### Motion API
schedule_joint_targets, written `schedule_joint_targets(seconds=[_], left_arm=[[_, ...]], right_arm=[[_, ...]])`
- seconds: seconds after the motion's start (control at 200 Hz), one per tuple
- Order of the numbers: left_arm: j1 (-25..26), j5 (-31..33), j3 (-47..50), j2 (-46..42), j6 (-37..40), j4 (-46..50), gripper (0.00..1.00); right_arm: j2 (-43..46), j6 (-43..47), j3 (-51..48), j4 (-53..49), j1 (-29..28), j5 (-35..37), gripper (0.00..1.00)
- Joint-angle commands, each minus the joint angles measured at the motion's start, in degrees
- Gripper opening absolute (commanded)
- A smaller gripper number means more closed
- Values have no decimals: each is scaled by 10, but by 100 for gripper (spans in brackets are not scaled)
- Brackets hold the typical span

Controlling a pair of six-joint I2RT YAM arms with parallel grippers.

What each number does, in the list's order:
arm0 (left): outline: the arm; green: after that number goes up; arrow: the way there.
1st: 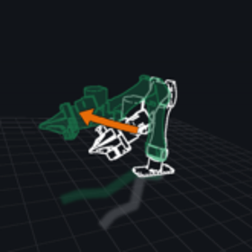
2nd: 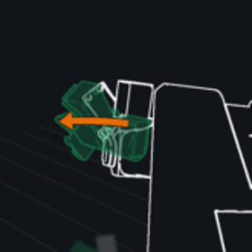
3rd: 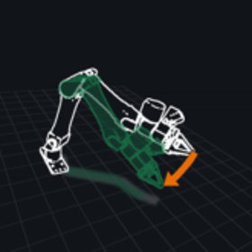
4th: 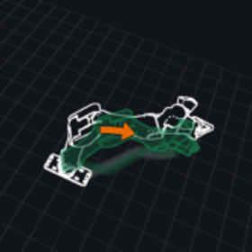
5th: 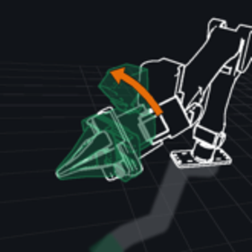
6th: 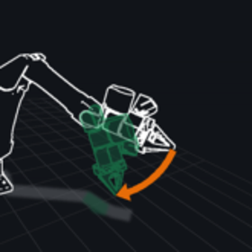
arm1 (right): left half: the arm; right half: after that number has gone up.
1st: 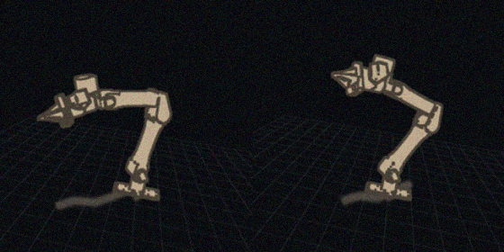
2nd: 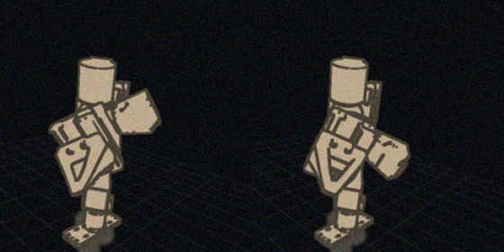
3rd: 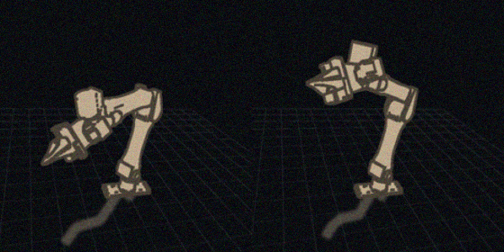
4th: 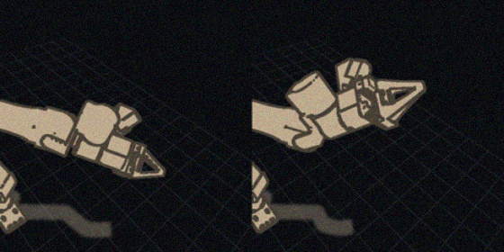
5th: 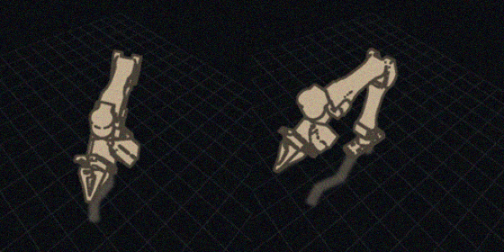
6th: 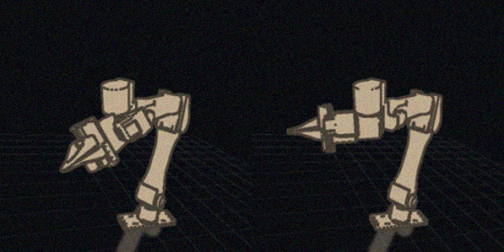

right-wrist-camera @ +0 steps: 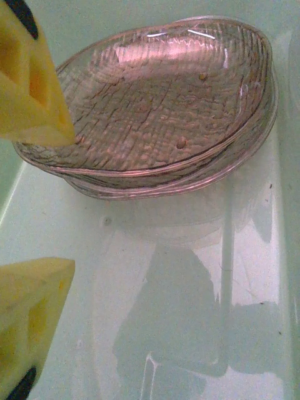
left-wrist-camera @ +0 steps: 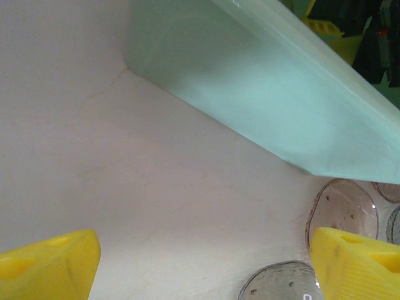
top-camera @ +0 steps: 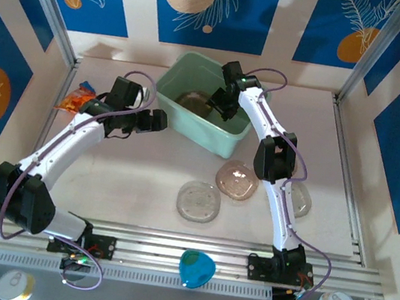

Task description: Place the plates into the plastic bin on the countertop

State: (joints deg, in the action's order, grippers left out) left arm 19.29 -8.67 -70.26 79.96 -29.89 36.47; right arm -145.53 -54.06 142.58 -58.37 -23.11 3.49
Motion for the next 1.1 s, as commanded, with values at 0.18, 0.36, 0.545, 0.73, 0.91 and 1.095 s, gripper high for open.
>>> schedule_joint_targets(seconds=[0.18, 0.36, 0.545, 0.73, 0.91, 1.095], left_arm=[[7, -55, 62, -17, -26, -4, 87], [28, -90, 104, -10, -48, -20, 87], [69, -106, 145, -2, -80, -56, 86], [112, -115, 171, 13, -105, -85, 85], [137, -139, 205, 40, -149, -138, 83], [175, -134, 183, 90, -155, -138, 81]], right_arm=[[79, 24, 18, -7, -16, 19, 69], [117, 52, 17, -8, -30, 30, 76], [186, 84, -13, -16, -45, 54, 81], [293, 120, -110, 2, -49, 61, 81], [451, 174, -312, 95, -39, 28, 81], [604, 178, -507, 152, -6, -6, 78]])
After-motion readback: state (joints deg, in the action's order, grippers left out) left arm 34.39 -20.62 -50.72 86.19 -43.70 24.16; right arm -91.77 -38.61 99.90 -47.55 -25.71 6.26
